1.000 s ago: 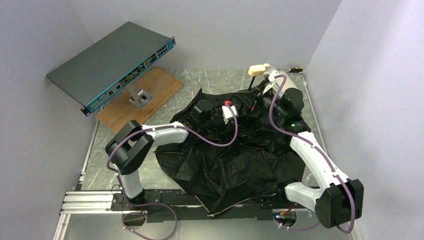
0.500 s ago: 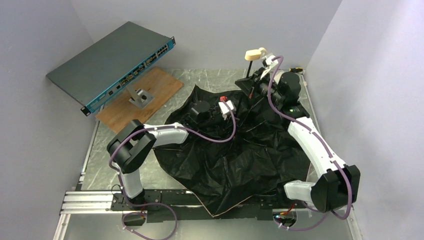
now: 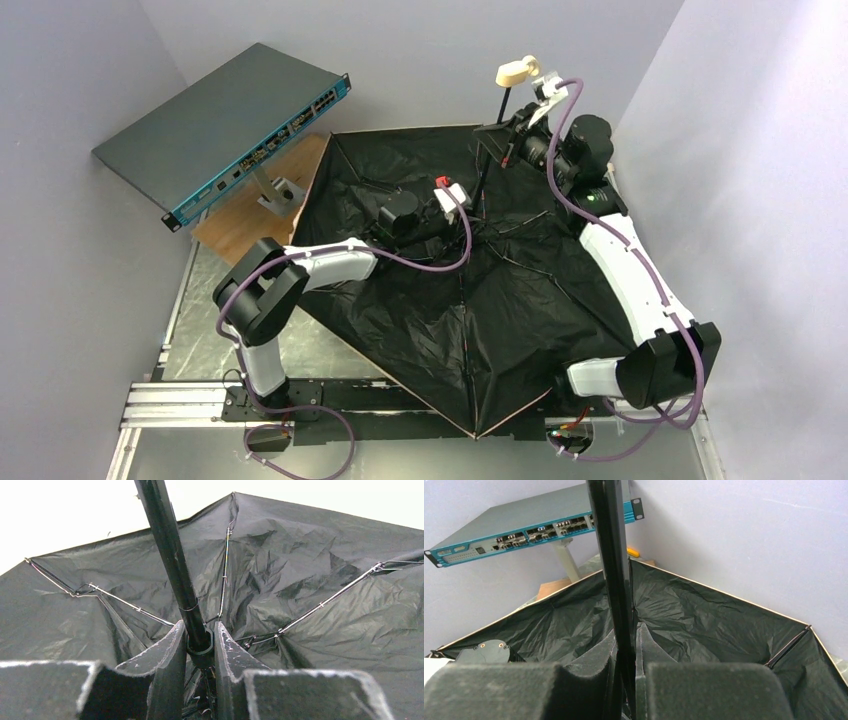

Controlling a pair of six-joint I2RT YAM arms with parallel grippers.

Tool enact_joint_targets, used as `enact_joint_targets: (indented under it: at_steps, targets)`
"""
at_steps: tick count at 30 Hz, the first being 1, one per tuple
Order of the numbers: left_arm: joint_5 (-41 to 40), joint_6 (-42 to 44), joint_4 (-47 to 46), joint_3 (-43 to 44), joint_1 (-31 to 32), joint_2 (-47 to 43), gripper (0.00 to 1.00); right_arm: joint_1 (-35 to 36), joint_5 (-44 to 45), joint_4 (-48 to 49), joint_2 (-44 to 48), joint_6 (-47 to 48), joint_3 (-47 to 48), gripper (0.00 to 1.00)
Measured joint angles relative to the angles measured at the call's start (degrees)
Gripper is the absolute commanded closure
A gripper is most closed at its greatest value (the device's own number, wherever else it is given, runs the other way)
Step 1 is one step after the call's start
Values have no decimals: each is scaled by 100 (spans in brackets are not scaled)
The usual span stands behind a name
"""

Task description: Open the umbrella

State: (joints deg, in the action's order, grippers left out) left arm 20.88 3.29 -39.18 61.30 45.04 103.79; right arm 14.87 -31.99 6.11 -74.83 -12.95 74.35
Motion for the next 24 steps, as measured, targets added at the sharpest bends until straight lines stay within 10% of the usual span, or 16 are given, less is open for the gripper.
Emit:
enact_joint_targets:
  at_steps: [24]
  targets:
    - [-223, -387, 387, 402, -9, 295, 79, -96, 195, -750, -326, 28, 741, 100]
